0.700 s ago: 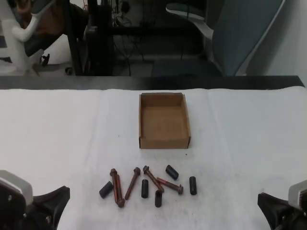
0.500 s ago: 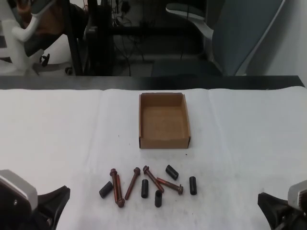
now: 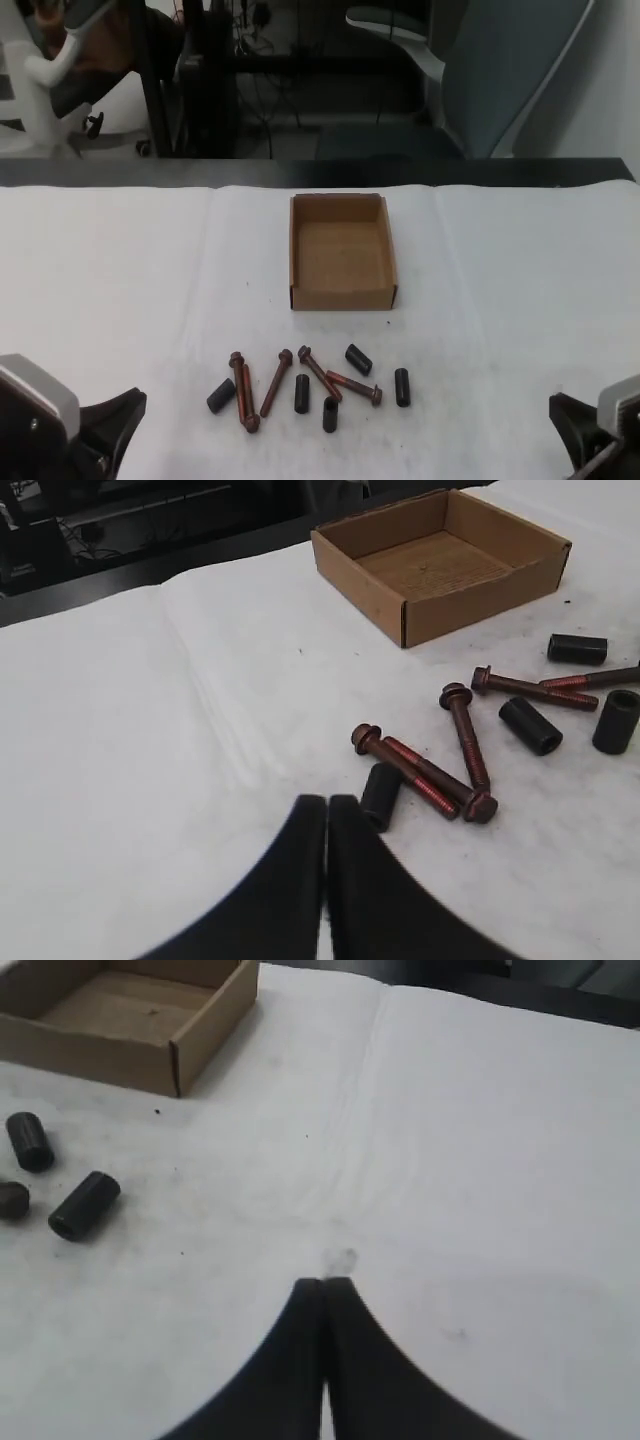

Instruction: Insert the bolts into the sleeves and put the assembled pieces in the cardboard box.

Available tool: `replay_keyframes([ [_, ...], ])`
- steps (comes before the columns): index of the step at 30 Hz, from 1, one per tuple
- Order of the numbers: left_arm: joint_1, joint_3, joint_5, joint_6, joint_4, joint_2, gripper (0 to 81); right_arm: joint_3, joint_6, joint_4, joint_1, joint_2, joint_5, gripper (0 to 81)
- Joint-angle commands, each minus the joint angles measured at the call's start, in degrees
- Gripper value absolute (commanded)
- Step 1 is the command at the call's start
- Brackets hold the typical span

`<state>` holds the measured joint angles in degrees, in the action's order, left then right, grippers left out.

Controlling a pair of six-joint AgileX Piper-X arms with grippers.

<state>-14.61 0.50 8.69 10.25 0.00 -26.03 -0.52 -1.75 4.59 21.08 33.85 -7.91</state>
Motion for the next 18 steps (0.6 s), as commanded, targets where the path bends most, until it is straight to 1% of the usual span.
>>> replay_keyframes([
  [1, -0.3, -0.5, 0.0, -3.3, -0.7, 0.2, 1.7, 0.5, 4.7, 3.0, 0.0, 0.1, 3.3, 0.0],
  [5, -0.3, -0.5, 1.0, -6.3, -0.6, 0.2, 1.7, 0.5, 10.7, 6.2, 0.0, 0.1, 8.6, 0.0],
  [8, -0.3, -0.5, 4.4, -8.8, 0.0, 0.2, 1.7, 0.5, 16.4, 7.4, 0.0, 0.1, 8.7, 0.0],
  [10, -0.3, -0.5, 8.3, -12.8, 0.0, 0.2, 1.7, 0.5, 19.1, 7.8, 0.0, 0.1, 8.7, 0.0],
  [12, -0.3, -0.5, 11.1, -16.1, -0.3, 0.2, 1.7, 0.5, 20.0, 7.8, 0.0, 0.1, 8.7, 0.0],
  [15, -0.3, -0.5, 12.9, -18.6, 0.0, 0.2, 1.7, 0.5, 21.0, 7.8, 0.0, 0.1, 8.7, 0.0],
  [17, -0.3, -0.5, 13.7, -18.9, 0.0, 0.2, 1.7, 0.5, 21.0, 6.6, 0.0, 0.1, 12.3, 0.0],
  [18, -0.3, -0.5, 13.7, -18.9, 0.0, 0.2, 1.7, 0.5, 20.8, 5.9, 0.0, 0.1, 16.0, 0.0],
])
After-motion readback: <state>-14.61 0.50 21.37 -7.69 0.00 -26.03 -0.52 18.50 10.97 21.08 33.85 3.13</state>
